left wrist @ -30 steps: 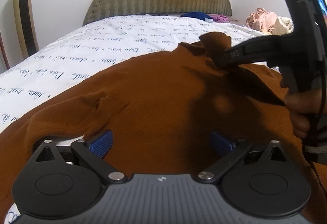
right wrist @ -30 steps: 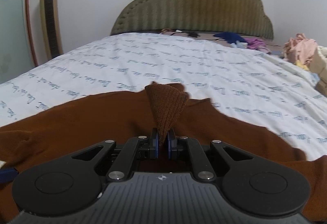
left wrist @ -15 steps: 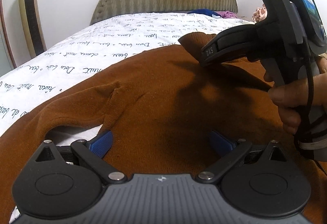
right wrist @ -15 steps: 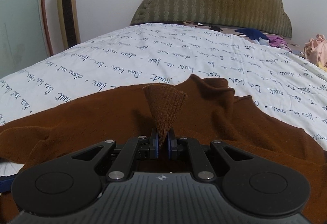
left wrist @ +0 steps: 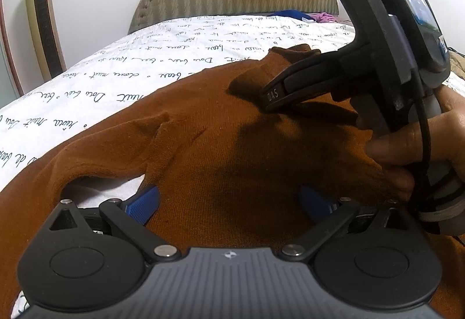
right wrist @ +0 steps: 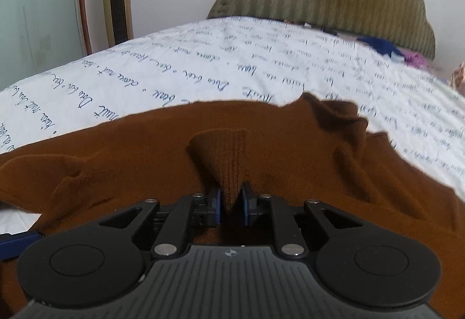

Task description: Fold small clothes

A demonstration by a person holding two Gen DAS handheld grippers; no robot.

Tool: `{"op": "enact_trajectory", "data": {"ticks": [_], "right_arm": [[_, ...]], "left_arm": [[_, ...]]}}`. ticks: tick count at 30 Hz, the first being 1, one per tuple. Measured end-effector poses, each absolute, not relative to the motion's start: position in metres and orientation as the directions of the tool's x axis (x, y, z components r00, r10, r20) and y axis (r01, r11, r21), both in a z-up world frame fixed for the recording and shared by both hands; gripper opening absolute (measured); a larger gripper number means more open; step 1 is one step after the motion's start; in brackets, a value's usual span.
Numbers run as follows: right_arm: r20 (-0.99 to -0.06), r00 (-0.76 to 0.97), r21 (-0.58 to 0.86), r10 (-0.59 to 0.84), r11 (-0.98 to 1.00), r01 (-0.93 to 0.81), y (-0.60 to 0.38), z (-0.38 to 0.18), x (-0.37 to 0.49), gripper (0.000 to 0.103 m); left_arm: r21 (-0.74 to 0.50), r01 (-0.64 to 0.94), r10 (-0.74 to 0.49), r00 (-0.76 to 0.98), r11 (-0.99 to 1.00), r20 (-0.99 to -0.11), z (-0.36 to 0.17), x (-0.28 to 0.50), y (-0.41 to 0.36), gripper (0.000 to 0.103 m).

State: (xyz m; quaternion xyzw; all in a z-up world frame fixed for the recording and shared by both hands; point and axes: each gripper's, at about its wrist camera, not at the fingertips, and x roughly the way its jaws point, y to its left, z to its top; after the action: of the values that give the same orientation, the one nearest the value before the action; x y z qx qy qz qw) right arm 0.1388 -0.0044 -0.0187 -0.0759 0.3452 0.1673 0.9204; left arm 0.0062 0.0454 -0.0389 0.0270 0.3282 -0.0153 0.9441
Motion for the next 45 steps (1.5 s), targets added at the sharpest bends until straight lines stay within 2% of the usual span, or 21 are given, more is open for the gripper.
{"op": "enact_trajectory", "data": {"ticks": [3, 7, 10, 14, 20, 25, 30, 33, 37, 38, 39, 40, 41, 43, 45], "right_arm": [[-0.661, 0.700, -0.012, 0.270, 0.929, -0.370, -0.006, -0.018, 0.136, 0.030], [-0.651, 0.696, 0.017, 0.302, 0.923, -0.385, -0.009, -0.012, 0.126, 0.052], [-0.649, 0.690, 0.031, 0.321, 0.917, -0.398, -0.010, -0.013, 0.119, 0.057], [-0.660, 0.681, 0.022, 0.316, 0.915, -0.403, -0.010, -0.016, 0.116, 0.059], [-0.601, 0.718, 0.104, 0.352, 0.925, -0.366, -0.030, 0.002, 0.096, 0.063], [-0.573, 0.735, 0.159, 0.363, 0.929, -0.335, -0.049, 0.006, 0.074, 0.067], [-0.550, 0.737, 0.261, 0.393, 0.919, -0.295, -0.066, 0.004, 0.059, 0.068], [-0.548, 0.733, 0.292, 0.403, 0.913, -0.284, -0.069, 0.001, 0.053, 0.069], [-0.557, 0.743, 0.245, 0.371, 0.928, -0.280, -0.065, 0.001, 0.045, 0.070], [-0.559, 0.745, 0.235, 0.365, 0.931, -0.280, -0.063, 0.001, 0.044, 0.070], [-0.558, 0.745, 0.233, 0.365, 0.931, -0.281, -0.063, 0.001, 0.042, 0.070], [-0.557, 0.744, 0.235, 0.368, 0.930, -0.284, -0.063, 0.002, 0.041, 0.072], [-0.556, 0.743, 0.239, 0.372, 0.928, -0.286, -0.063, 0.002, 0.040, 0.073], [-0.554, 0.744, 0.237, 0.373, 0.928, -0.288, -0.062, 0.003, 0.037, 0.075], [-0.555, 0.746, 0.229, 0.369, 0.930, -0.289, -0.061, 0.003, 0.035, 0.075]], "left_arm": [[0.044, 0.049, -0.011, 0.784, 0.998, -0.620, -0.040, 0.007, 0.046, 0.103], [0.037, 0.051, -0.017, 0.785, 0.998, -0.620, -0.040, 0.007, 0.048, 0.103], [0.041, 0.049, -0.013, 0.785, 0.998, -0.619, -0.040, 0.006, 0.047, 0.103], [0.060, 0.039, 0.007, 0.781, 0.997, -0.625, -0.034, -0.001, 0.047, 0.103], [0.024, 0.053, -0.027, 0.783, 0.998, -0.621, -0.002, -0.031, 0.081, 0.103], [0.134, -0.044, 0.113, 0.818, 0.990, -0.564, 0.024, -0.058, 0.144, 0.103], [0.229, -0.170, 0.272, 0.789, 0.959, -0.552, 0.017, -0.067, 0.210, 0.103], [0.182, -0.207, 0.275, 0.759, 0.961, -0.590, 0.007, -0.063, 0.245, 0.103], [0.078, -0.205, 0.203, 0.707, 0.976, -0.677, -0.010, -0.053, 0.272, 0.102], [0.055, -0.195, 0.177, 0.696, 0.979, -0.696, -0.013, -0.054, 0.273, 0.099], [0.042, -0.184, 0.160, 0.690, 0.982, -0.706, -0.017, -0.055, 0.272, 0.077], [0.035, -0.174, 0.145, 0.679, 0.984, -0.720, -0.016, -0.056, 0.269, 0.049], [0.023, -0.170, 0.133, 0.669, 0.985, -0.731, -0.015, -0.057, 0.267, 0.040], [-0.010, -0.173, 0.108, 0.658, 0.985, -0.745, -0.009, -0.064, 0.265, 0.007], [-0.054, -0.175, 0.074, 0.646, 0.983, -0.759, 0.000, -0.060, 0.265, 0.004]]}}
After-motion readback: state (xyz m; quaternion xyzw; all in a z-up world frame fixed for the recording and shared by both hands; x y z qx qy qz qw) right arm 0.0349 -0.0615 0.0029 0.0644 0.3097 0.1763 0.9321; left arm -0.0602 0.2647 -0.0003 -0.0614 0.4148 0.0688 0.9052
